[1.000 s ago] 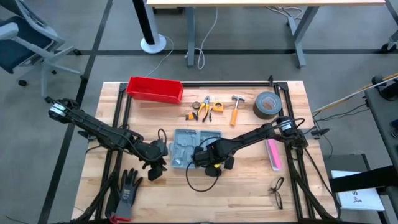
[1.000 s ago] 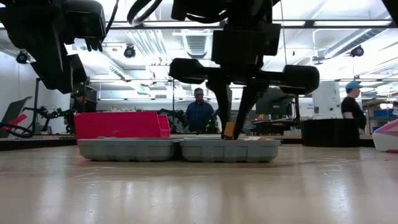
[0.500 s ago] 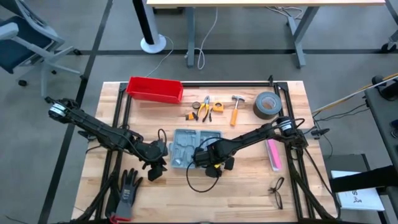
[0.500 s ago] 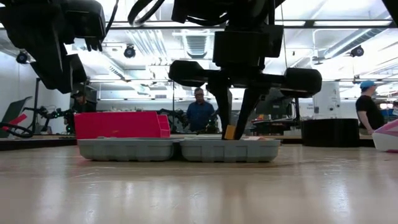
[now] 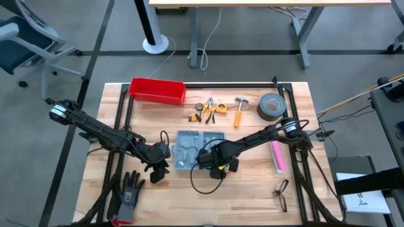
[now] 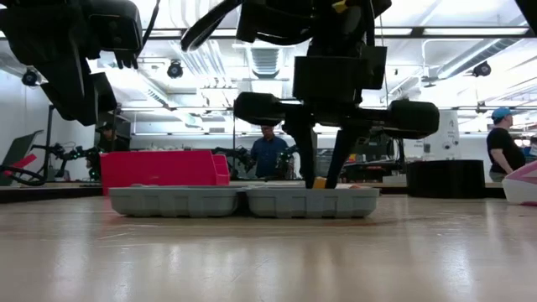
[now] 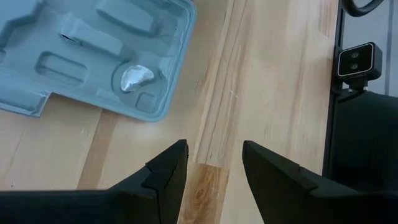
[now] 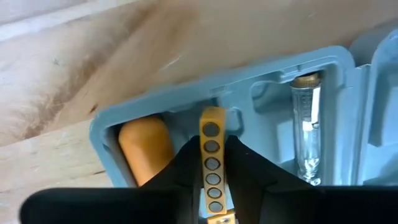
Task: Prefit tool cases
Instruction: Put the set of interchangeable screwdriver bits into the gray toolbox
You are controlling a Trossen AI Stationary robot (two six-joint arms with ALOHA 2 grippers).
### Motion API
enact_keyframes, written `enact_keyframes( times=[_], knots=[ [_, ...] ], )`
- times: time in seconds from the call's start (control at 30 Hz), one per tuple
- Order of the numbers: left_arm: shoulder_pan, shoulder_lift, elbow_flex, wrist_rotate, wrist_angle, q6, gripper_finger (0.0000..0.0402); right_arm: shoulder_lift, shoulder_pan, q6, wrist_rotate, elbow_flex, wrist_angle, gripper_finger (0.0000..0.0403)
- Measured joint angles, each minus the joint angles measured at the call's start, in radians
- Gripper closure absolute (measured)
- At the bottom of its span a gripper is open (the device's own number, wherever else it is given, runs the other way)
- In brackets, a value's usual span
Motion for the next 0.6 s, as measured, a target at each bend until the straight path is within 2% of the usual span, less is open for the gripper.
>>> enact_keyframes(
  times=[0.3, 0.6],
  knots=[
    [0.0, 0.0, 0.0, 0.0, 0.0, 0.0, 0.0239, -0.001, 0.0, 0.001, 0.063, 0.011, -0.085, 0.032],
    [0.0, 0.0, 0.0, 0.001, 0.0, 0.0, 0.0239, -0.03, -0.007, 0.001, 0.105, 0.014, -0.128, 0.0334]
  ],
)
